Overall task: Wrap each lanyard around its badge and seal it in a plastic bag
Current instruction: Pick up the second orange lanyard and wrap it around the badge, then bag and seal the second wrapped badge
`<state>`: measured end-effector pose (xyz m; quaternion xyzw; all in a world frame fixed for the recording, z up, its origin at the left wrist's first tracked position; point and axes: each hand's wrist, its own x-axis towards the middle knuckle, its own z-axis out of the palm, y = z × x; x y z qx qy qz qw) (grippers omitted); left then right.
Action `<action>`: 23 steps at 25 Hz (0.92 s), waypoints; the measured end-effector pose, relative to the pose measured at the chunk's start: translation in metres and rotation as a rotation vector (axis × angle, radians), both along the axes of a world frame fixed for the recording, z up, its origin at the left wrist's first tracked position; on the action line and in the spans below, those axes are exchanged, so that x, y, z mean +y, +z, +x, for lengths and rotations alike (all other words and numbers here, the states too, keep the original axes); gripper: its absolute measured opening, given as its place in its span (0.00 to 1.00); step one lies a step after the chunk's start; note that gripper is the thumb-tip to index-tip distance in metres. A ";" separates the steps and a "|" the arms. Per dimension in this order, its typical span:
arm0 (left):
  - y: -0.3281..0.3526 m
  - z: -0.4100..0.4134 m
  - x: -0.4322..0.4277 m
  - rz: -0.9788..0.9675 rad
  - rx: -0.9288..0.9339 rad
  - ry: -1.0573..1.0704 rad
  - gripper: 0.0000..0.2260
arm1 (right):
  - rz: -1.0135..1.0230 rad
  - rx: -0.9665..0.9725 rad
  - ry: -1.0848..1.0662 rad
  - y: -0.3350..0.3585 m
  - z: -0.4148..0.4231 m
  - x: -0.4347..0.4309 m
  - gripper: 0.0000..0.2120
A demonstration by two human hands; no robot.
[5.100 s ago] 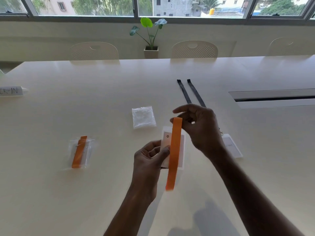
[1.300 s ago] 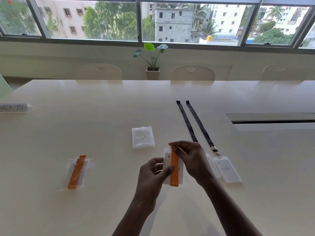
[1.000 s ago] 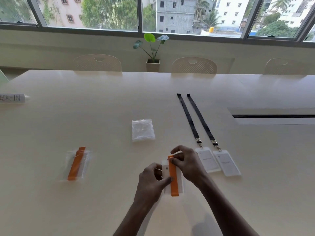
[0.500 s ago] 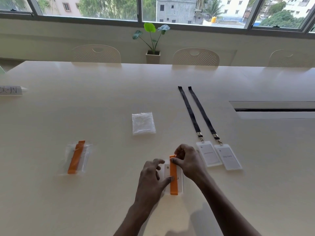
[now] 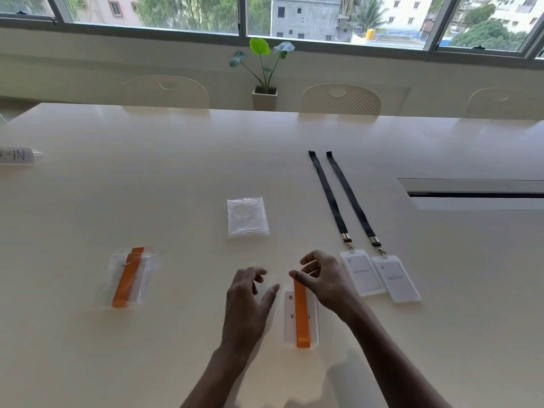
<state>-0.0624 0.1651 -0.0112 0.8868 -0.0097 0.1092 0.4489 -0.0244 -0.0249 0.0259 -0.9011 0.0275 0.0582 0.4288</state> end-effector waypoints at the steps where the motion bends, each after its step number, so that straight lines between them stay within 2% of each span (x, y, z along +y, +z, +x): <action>1: -0.002 0.005 0.003 0.021 -0.023 0.025 0.16 | -0.002 0.004 -0.004 0.000 0.004 0.001 0.21; 10: -0.010 0.078 0.032 0.203 -0.151 0.078 0.18 | -0.017 0.016 -0.018 -0.003 0.070 0.028 0.17; 15: -0.005 0.122 0.039 0.218 -0.163 0.080 0.21 | -0.009 0.003 -0.063 -0.006 0.113 0.051 0.20; 20: -0.002 0.153 0.041 0.202 -0.044 0.048 0.20 | -0.048 -0.042 -0.086 -0.008 0.148 0.073 0.22; 23: -0.003 0.155 0.039 0.242 0.000 0.055 0.19 | -0.069 -0.067 -0.091 -0.009 0.159 0.087 0.20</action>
